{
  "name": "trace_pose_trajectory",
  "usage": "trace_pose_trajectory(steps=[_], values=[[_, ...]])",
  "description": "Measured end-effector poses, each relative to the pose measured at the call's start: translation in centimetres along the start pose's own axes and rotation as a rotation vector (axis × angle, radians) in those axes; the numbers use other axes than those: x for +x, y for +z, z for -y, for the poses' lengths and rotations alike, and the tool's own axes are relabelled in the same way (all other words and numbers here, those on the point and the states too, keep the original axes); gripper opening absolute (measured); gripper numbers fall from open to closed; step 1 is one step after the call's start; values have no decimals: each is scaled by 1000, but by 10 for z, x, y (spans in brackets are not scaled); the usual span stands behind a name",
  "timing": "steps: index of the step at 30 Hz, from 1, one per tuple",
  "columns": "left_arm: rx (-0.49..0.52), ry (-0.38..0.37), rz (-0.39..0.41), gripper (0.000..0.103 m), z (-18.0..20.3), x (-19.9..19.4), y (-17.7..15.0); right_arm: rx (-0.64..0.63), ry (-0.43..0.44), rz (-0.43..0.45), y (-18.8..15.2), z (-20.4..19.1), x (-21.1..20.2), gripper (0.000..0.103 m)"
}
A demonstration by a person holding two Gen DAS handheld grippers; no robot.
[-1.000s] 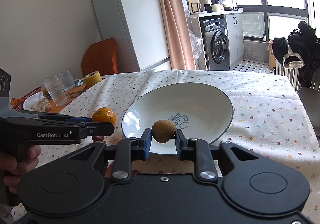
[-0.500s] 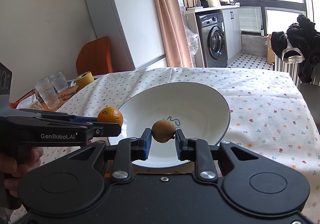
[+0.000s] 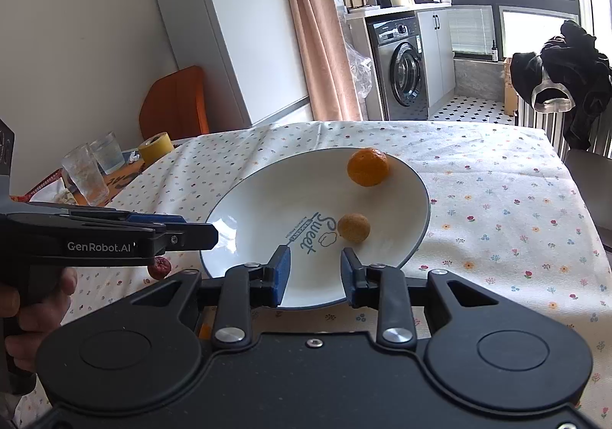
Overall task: Organize fruits
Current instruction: 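Carry the mandarin with the left tool into the bowl while the right tool drops the brown fruit there, then withdraw both open tools from the bowl back over the table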
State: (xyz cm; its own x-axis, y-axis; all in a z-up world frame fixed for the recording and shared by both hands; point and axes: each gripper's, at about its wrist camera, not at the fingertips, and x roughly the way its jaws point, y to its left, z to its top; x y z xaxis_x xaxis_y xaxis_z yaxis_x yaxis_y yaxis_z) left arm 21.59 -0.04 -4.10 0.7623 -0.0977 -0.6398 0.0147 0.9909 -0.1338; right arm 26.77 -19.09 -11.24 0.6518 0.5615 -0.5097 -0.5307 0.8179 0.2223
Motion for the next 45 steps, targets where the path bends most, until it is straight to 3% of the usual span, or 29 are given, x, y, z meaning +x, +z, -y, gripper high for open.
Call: trace_pose_trajectory(steps=[9,11,14,19,22,24,28,38,45], values=[[-13,16,23,61,-7,-21,-8,9,-6,1,-3,-6,-14,37],[-16,21,33,69,-8,-27,-10,13,-8,7,-5,-8,-19,40],[-6,32,51,77,-8,-36,-15,10,-6,17,-7,-11,-25,49],[-2,45,61,83,-11,-46,-22,5,-8,28,-12,-18,-34,62],[-9,47,70,83,-12,-52,-26,7,-12,48,-15,-21,-41,77],[-14,46,79,84,-14,-57,-29,13,-14,65,-16,-22,-46,92],[-25,44,91,85,-16,-65,-33,30,-1,87,-16,-24,-56,103],[-72,44,138,89,-24,-87,-45,74,-2,105,-25,-28,-69,103],[-80,60,151,89,-28,-96,-53,35,-36,135,-30,-34,-78,103]])
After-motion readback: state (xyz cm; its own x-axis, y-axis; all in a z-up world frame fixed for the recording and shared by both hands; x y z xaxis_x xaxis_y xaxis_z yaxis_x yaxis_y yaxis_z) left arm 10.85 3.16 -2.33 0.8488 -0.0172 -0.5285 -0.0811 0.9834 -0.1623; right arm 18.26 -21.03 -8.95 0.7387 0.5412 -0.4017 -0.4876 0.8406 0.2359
